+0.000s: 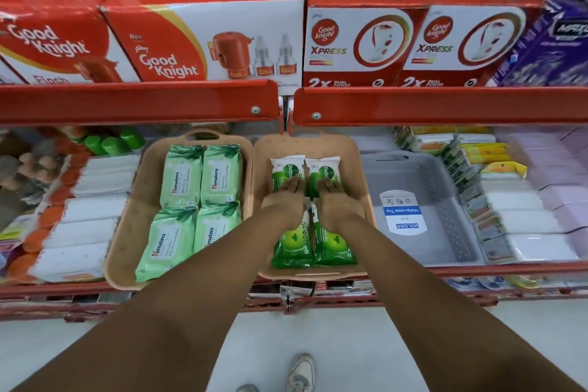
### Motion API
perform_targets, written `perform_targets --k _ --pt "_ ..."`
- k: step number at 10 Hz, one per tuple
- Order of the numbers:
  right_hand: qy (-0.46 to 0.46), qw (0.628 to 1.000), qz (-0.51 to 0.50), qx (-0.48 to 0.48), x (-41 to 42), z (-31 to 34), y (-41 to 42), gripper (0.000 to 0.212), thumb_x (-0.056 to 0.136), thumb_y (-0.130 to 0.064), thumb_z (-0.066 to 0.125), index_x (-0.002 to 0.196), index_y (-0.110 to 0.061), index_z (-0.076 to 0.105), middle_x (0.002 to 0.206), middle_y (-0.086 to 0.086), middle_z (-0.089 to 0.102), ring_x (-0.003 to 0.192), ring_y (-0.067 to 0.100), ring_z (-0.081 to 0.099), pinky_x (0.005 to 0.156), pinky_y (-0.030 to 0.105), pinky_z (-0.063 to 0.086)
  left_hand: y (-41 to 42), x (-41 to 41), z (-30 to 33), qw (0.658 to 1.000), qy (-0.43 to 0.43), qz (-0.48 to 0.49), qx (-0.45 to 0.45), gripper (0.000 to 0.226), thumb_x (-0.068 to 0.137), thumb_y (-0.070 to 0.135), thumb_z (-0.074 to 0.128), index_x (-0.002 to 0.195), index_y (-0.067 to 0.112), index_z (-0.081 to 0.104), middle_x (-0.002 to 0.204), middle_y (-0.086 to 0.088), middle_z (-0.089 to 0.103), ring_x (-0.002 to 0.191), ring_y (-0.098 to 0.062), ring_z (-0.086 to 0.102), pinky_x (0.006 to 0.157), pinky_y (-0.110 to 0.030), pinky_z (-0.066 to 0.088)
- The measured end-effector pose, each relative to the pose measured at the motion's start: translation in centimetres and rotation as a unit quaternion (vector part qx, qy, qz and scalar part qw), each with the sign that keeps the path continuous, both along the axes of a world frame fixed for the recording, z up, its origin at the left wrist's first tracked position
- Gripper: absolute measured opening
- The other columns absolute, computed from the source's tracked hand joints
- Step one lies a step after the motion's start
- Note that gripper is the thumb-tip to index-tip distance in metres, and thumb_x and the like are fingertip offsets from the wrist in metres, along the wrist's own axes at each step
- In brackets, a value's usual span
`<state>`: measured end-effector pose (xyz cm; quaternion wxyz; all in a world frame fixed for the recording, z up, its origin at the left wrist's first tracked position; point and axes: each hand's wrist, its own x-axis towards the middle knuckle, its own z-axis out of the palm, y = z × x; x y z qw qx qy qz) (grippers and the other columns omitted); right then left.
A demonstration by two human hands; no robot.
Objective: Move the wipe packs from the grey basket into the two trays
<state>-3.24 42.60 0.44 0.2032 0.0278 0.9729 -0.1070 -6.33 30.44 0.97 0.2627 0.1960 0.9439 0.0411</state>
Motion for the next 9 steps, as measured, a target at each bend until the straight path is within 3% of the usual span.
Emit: perform_targets --k 2,4,6,8,9 --pt "-0.086 0.995 0.034 0.021 -1.9 -1.1 0.7 0.066 0.102 -0.030 0.035 0.154 -0.017 -0.004 0.163 -0.004 -0.012 0.151 0.017 -0.004 0.118 0.048 0.021 0.4 -1.5 -0.9 0.997 -0.054 -0.007 -0.048 0.090 0.091 0.048 0.047 0.148 0.009 -0.012 0.158 -0.003 -0.018 0.146 -0.019 -0.010 0.119 -0.041 0.010" --pt "-0.109 0.993 0.041 0.010 -2.2 -2.3 0.6 0.071 0.103 -0.027 0.034 0.151 -0.013 -0.017 0.160 0.000 -0.024 0.149 0.019 -0.015 0.122 0.044 0.010 0.3 -1.4 -1.9 0.997 -0.060 -0.015 -0.044 0.093 0.091 0.045 0.047 0.145 0.007 -0.019 0.155 -0.005 -0.026 0.144 -0.020 -0.018 0.119 -0.039 0.002" --pt "-0.105 0.994 0.031 -0.002 -2.2 -2.6 0.6 0.071 0.103 -0.025 0.034 0.151 -0.013 -0.017 0.159 0.001 -0.025 0.149 0.019 -0.016 0.122 0.044 0.011 -0.1 -1.4 -2.1 0.998 -0.056 -0.015 -0.021 0.092 0.091 0.046 0.047 0.146 0.008 -0.016 0.156 -0.004 -0.024 0.144 -0.019 -0.017 0.119 -0.037 0.003" --pt "0.042 0.999 0.023 -0.016 0.7 -0.8 0.2 0.057 0.103 -0.025 0.029 0.154 -0.013 0.005 0.164 0.002 0.000 0.151 0.019 0.003 0.118 0.037 0.022 -1.0 1.3 -1.4 0.999 0.024 0.001 0.028 0.064 0.100 0.039 0.024 0.149 0.009 -0.004 0.159 -0.005 -0.009 0.146 -0.018 -0.006 0.118 -0.039 0.008" --pt "0.178 0.983 -0.004 -0.041 3.0 -0.7 0.2 0.052 0.101 -0.026 0.032 0.151 -0.014 0.026 0.158 0.005 0.029 0.146 0.022 0.027 0.117 0.037 0.026 -1.2 3.6 -1.2 0.980 0.153 0.015 0.127 0.055 0.100 0.032 0.026 0.148 0.008 0.015 0.156 -0.011 0.021 0.144 -0.022 0.018 0.118 -0.036 0.013"
